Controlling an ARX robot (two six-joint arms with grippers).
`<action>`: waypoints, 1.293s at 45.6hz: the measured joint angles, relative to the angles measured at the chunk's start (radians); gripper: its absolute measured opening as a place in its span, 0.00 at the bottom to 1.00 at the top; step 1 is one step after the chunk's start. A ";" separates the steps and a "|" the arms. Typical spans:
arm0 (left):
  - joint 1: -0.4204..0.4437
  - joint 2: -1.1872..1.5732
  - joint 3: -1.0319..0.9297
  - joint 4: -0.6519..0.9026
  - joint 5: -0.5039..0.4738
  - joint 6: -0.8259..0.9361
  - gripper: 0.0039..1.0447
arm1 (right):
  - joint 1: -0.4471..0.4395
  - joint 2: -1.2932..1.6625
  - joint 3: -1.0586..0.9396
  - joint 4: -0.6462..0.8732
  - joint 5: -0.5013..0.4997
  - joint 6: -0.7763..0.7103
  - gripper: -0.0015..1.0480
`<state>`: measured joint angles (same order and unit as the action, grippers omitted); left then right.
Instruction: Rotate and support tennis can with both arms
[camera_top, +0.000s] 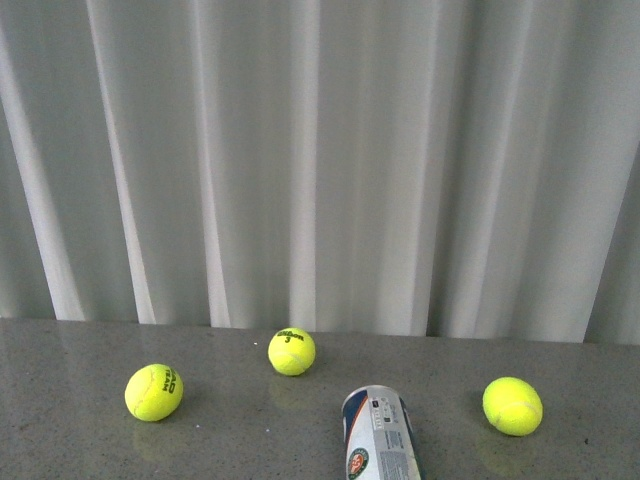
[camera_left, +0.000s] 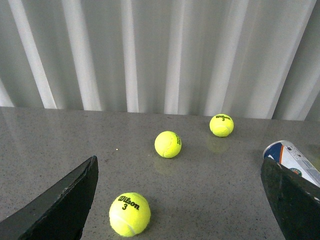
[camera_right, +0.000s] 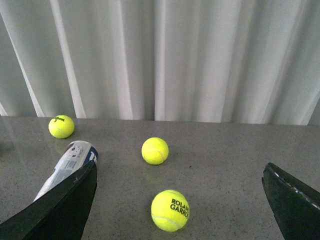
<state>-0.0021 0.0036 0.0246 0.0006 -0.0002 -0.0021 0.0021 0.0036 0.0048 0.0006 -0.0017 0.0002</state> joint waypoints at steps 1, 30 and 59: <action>0.000 0.000 0.000 0.000 0.000 0.000 0.94 | 0.000 0.000 0.000 0.000 0.000 0.000 0.93; 0.000 0.000 0.000 0.000 0.000 0.000 0.94 | 0.151 1.344 0.637 -0.075 -0.142 0.199 0.93; 0.000 0.000 0.000 0.000 0.000 0.000 0.94 | 0.331 1.986 1.116 -0.108 -0.174 0.402 0.93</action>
<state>-0.0021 0.0032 0.0246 0.0006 -0.0002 -0.0021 0.3332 1.9900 1.1206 -0.1074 -0.1757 0.4023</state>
